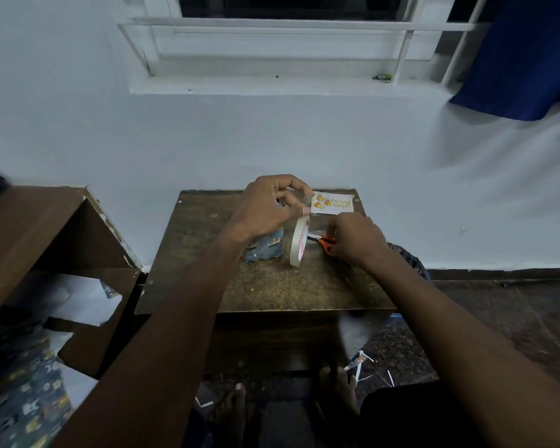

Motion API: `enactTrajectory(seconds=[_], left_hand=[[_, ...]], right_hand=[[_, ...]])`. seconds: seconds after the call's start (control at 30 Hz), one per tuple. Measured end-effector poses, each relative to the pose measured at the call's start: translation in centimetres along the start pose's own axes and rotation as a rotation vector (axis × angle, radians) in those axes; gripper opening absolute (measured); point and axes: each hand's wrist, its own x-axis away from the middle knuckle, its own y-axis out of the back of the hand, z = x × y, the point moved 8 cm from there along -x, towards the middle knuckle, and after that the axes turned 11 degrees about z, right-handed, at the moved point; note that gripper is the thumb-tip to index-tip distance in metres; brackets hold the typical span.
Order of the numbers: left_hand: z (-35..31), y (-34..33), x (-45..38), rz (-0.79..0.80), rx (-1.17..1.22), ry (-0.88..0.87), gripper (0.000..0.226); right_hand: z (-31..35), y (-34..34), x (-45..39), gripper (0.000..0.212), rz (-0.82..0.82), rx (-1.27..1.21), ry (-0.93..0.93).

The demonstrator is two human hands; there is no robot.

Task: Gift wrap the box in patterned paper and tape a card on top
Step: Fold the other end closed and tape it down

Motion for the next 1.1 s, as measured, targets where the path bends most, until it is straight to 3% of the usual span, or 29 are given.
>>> enactTrajectory(seconds=[0.27, 0.4, 0.6, 0.9, 1.1], left_hand=[[0.2, 0.0, 0.0, 0.008, -0.019, 0.011, 0.021], [0.3, 0.0, -0.1, 0.021, -0.048, 0.034, 0.021], [0.4, -0.2, -0.1, 0.044, -0.129, 0.058, 0.036], [0.7, -0.3, -0.5, 0.046, -0.149, 0.085, 0.039], [1.0, -0.4, -0.8, 0.043, -0.128, 0.076, 0.032]], right_hand=[[0.4, -0.6, -0.4, 0.029, -0.034, 0.103, -0.001], [-1.8, 0.8, -0.8, 0.021, -0.015, -0.073, -0.028], [-3.1, 3.5, 0.9, 0.030, 0.030, -0.375, 0.177], [-2.8, 4.0, 1.5, 0.044, 0.054, -0.525, 0.277], [-1.1, 4.8, 2.1, 0.042, -0.012, -0.529, 0.342]])
